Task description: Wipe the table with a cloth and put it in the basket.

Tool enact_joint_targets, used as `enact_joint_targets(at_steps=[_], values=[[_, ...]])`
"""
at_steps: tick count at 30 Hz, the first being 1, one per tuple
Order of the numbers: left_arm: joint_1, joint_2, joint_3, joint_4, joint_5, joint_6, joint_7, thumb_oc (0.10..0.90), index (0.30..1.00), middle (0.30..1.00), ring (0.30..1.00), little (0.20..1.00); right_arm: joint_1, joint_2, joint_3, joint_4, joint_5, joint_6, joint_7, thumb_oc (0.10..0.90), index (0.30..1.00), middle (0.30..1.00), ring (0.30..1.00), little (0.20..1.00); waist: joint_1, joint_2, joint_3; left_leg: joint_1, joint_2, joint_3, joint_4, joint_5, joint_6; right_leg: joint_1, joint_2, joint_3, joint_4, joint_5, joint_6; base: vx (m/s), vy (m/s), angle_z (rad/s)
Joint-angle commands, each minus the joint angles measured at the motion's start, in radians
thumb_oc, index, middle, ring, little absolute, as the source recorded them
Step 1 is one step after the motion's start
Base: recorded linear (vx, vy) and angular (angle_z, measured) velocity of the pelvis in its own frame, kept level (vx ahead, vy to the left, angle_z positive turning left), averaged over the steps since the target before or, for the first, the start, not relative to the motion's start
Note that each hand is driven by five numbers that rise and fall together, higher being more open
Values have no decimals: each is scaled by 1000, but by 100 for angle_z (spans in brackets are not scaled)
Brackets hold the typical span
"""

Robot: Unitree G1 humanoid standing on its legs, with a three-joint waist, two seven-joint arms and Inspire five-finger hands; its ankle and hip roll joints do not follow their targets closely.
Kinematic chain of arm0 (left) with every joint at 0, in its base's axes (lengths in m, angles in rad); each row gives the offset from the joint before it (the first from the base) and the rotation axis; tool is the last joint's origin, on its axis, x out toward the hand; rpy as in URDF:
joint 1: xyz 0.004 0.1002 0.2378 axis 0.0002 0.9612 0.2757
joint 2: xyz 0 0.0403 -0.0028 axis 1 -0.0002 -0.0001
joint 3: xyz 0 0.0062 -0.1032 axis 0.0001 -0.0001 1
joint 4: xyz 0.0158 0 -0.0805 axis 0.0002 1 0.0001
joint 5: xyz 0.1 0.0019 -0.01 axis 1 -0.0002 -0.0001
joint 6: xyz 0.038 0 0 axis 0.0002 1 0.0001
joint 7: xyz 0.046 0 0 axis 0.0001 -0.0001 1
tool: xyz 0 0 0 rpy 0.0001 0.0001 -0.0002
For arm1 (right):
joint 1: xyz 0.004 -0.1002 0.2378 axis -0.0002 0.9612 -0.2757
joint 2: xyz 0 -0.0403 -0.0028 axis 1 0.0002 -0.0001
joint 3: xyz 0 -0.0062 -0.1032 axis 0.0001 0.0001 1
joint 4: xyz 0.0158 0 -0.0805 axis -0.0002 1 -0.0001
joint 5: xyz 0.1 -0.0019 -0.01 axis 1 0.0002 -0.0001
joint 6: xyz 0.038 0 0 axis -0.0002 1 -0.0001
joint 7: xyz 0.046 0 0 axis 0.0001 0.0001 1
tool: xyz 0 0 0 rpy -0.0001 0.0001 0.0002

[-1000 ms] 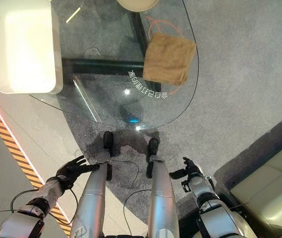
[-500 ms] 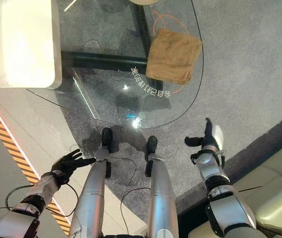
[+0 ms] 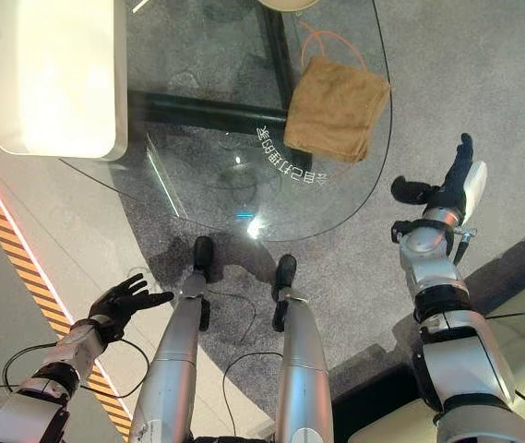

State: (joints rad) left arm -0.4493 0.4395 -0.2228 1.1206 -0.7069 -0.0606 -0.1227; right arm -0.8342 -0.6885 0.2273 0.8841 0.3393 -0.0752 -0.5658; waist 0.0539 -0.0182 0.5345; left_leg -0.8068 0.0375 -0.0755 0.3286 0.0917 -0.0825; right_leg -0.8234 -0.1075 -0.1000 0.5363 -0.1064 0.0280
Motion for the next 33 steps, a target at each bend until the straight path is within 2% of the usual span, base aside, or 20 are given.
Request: enact_joint_targets(at_steps=[1, 8, 18, 27, 33], values=[[75, 16, 13, 6, -39, -26, 5, 800, 900, 900, 900, 900, -82, -165, 13, -95, -2, -58, -58, 800, 900, 900, 900, 900, -7, 0, -14, 13, -64, 19, 110, -100, 50, 55, 41, -2, -126, 106, 13, 0, 0, 0], [66, 21, 0, -6, -50, -19, 10, 800, 900, 900, 900, 900, -268, -203, 159, -169, -85, 17, -9, 800, 900, 900, 900, 900, 3, 0, -14, 14, -64, 18, 80, -88, 48, 57, 39, -9, -152, 109, 13, 0, 0, 0], [64, 24, -21, -34, -47, -4, 14, 800, 900, 900, 900, 900, -480, -197, 352, -216, -209, 139, 89, 800, 900, 900, 900, 900, 26, 13, -14, 18, -73, 10, 42, -75, 50, 57, 32, -28, -176, 103, 5, 0, 2, 1], [70, 23, -22, -60, -36, 10, 13, 800, 900, 900, 900, 900, -558, -185, 431, -216, -269, 214, 162, 800, 900, 900, 900, 900, 39, 16, -14, 13, -79, 5, 37, -69, 53, 50, 32, -34, -174, 101, 0, 0, 1, 0], [68, 35, -24, -74, -25, 26, 14, 800, 900, 900, 900, 900, -586, -179, 492, -180, -315, 278, 274, 800, 900, 900, 900, 900, 51, 18, -14, 19, -81, 3, 29, -63, 54, 53, 28, -45, -173, 101, -1, 4, -12, 2]])
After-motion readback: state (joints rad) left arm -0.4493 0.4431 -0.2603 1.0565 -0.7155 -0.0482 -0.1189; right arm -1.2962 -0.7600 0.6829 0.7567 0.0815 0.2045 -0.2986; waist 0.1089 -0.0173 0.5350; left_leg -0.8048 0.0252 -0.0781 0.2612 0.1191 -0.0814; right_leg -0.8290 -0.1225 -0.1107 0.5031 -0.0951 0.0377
